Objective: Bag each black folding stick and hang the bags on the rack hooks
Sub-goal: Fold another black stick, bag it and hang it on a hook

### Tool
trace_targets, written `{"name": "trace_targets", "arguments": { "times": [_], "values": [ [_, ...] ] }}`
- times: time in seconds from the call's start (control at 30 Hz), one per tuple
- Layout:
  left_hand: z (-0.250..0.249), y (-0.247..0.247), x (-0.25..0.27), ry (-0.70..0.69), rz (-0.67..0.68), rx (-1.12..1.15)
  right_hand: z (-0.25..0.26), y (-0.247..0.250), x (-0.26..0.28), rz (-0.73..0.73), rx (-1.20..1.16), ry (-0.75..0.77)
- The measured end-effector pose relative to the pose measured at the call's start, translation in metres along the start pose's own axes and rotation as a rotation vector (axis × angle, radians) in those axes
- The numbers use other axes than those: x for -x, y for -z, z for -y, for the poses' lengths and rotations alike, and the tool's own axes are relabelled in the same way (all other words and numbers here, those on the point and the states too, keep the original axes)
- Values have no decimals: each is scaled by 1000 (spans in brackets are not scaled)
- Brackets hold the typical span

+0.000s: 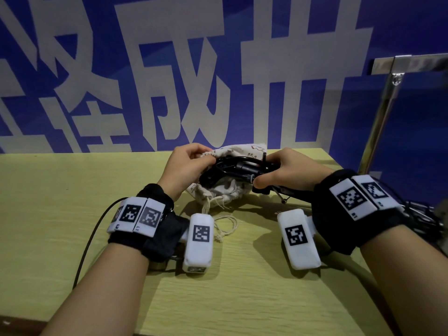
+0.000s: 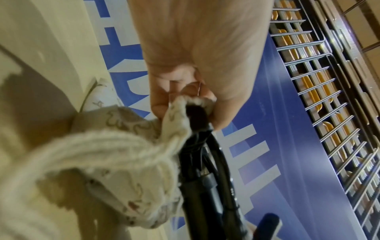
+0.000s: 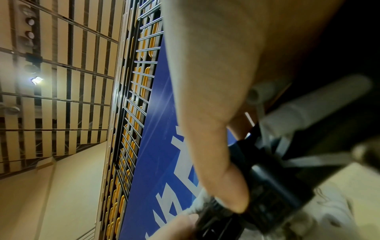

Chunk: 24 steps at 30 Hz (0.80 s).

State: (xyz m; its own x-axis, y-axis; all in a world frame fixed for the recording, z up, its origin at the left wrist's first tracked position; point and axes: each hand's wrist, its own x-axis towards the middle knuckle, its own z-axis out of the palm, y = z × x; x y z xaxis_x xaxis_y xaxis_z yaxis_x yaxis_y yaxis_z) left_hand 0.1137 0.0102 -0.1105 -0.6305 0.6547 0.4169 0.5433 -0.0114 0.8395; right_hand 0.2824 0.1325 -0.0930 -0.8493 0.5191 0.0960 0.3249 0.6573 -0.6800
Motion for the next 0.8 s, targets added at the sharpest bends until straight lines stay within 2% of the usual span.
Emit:
{"name": "trace_targets", "arguments": {
  "times": [0.17, 0.43, 0.6, 0.67, 0.73, 0.8],
  "values": [
    [-2, -1, 2, -9, 2, -59, -5, 0, -5, -58, 10, -24],
    [-23, -21, 17, -74, 84, 67, -10, 1, -10, -155, -54, -28],
    [-24, -36, 18, -133, -22, -126, -8, 0, -10, -210, -111, -29],
    [-27, -38, 19, -109, 40, -106, -8, 1, -9, -220, -111, -37],
    [-34, -40, 25, -94, 140, 13, -7, 2, -9, -227, -111, -32],
    [-43, -43, 28, -138, 147, 94, -5, 1, -7, -215, -88, -13]
  ]
}}
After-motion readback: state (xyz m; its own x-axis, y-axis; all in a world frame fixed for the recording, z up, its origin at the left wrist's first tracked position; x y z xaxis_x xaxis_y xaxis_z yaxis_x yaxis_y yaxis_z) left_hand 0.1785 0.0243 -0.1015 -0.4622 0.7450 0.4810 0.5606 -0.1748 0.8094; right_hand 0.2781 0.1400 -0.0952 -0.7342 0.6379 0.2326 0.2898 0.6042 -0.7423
